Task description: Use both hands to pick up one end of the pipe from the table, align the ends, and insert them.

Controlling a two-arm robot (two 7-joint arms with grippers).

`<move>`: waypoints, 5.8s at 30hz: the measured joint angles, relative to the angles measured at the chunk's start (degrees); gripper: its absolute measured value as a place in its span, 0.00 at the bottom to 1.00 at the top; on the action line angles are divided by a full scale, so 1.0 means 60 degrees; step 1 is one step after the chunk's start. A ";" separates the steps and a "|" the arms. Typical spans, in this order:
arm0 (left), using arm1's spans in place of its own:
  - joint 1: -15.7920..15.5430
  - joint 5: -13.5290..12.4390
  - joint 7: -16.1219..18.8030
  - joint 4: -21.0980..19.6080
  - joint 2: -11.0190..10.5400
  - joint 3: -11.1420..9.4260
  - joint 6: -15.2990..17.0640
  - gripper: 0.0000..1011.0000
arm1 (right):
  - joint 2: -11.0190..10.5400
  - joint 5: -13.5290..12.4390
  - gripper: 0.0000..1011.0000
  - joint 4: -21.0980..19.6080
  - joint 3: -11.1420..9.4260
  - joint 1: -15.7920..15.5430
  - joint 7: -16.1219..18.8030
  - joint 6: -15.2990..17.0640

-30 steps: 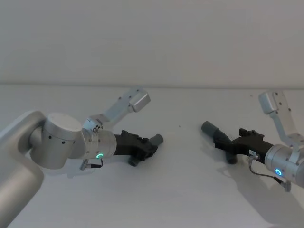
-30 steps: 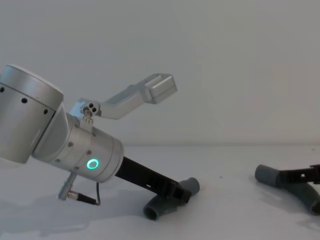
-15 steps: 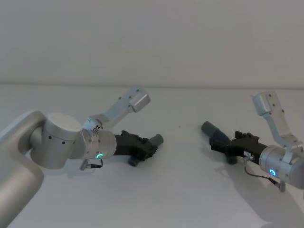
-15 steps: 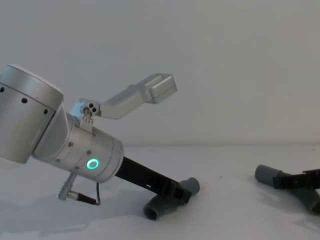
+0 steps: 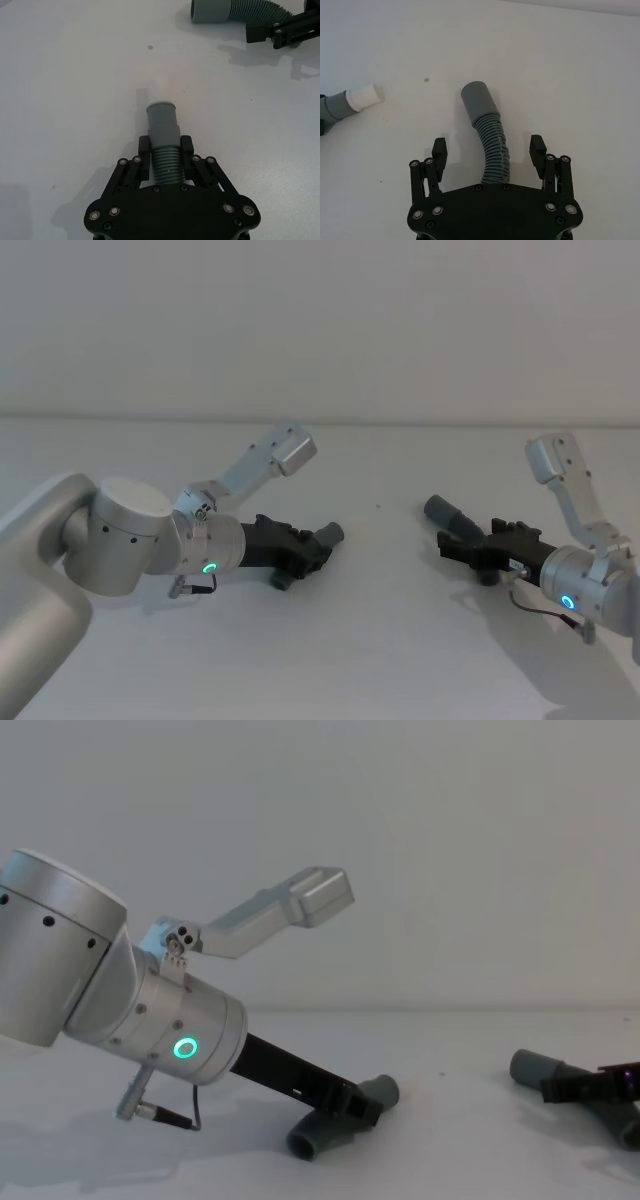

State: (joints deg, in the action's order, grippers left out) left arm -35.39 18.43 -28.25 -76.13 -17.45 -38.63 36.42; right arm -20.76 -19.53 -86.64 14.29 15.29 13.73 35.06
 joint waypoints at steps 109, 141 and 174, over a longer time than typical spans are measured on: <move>-0.1509 -0.1236 -0.1982 -0.0685 -0.0977 -0.1171 -0.1152 0.34 | -0.1760 -0.0237 0.14 -0.0399 -0.0050 -0.0117 0.3529 -0.2954; -0.2148 -0.0711 -0.4776 -0.1086 -0.2138 -0.1947 -0.2159 0.34 | -0.3400 -0.0443 0.14 0.0613 0.0936 0.0580 0.7403 -0.5362; -0.2617 -0.0278 -0.5545 -0.0951 -0.2075 -0.2386 -0.2310 0.34 | -0.3806 -0.0765 0.14 0.0371 0.1280 0.0629 0.7842 -0.5331</move>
State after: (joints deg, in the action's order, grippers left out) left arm -51.10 16.76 -61.52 -81.84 -29.90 -52.95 22.56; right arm -43.60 -24.12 -84.41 21.97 19.06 60.78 3.08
